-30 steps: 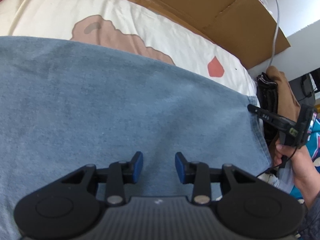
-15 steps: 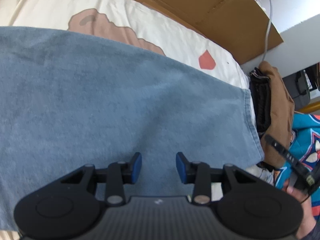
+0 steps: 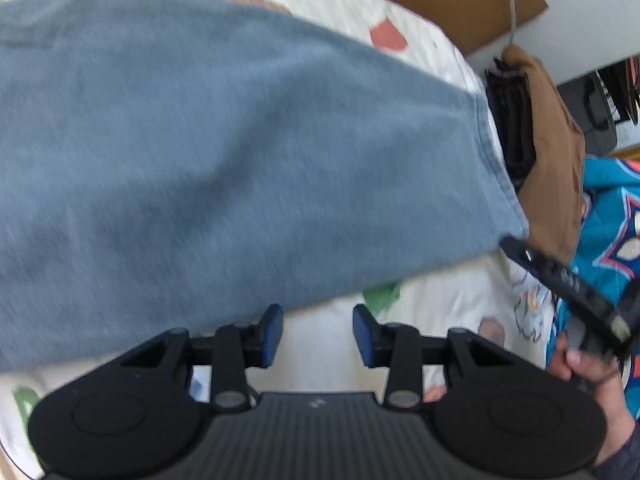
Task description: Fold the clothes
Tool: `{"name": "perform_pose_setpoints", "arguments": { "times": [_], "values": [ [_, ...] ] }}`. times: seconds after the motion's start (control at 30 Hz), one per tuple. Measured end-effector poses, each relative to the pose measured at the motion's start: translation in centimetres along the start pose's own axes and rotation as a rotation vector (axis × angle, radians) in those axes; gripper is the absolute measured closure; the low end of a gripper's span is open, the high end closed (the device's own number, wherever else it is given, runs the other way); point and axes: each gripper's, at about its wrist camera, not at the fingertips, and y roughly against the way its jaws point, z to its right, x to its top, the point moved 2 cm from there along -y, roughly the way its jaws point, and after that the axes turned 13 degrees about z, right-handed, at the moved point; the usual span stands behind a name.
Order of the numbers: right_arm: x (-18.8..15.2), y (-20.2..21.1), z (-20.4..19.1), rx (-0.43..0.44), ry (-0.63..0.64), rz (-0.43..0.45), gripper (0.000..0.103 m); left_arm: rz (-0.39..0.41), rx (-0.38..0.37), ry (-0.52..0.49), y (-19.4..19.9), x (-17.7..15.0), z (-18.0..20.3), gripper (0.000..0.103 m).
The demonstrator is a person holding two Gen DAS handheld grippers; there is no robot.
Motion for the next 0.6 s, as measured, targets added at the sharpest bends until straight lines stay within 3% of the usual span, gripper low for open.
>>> {"name": "perform_pose_setpoints", "arguments": {
  "times": [0.13, 0.17, 0.27, 0.3, 0.6],
  "values": [
    [0.5, -1.8, 0.6, 0.069, -0.113, -0.022, 0.062, -0.039, -0.012, -0.043, -1.2, -1.4, 1.0, 0.063],
    [0.7, -1.9, 0.5, 0.084, -0.113, -0.021, 0.066, -0.044, -0.014, -0.056, -1.4, -1.6, 1.3, 0.063],
    [1.4, -1.9, 0.3, 0.109, -0.098, -0.031, 0.093, -0.038, -0.022, -0.090, -1.7, -1.7, 2.0, 0.062],
    [1.6, -1.8, 0.3, 0.113, -0.098, -0.036, 0.096, -0.034, -0.024, -0.094, -1.8, -1.6, 2.1, 0.062],
    [4.5, -2.0, 0.2, 0.138, -0.212, 0.001, 0.099, 0.000, -0.049, -0.131, -2.7, -1.3, 3.5, 0.062]
  ]
}}
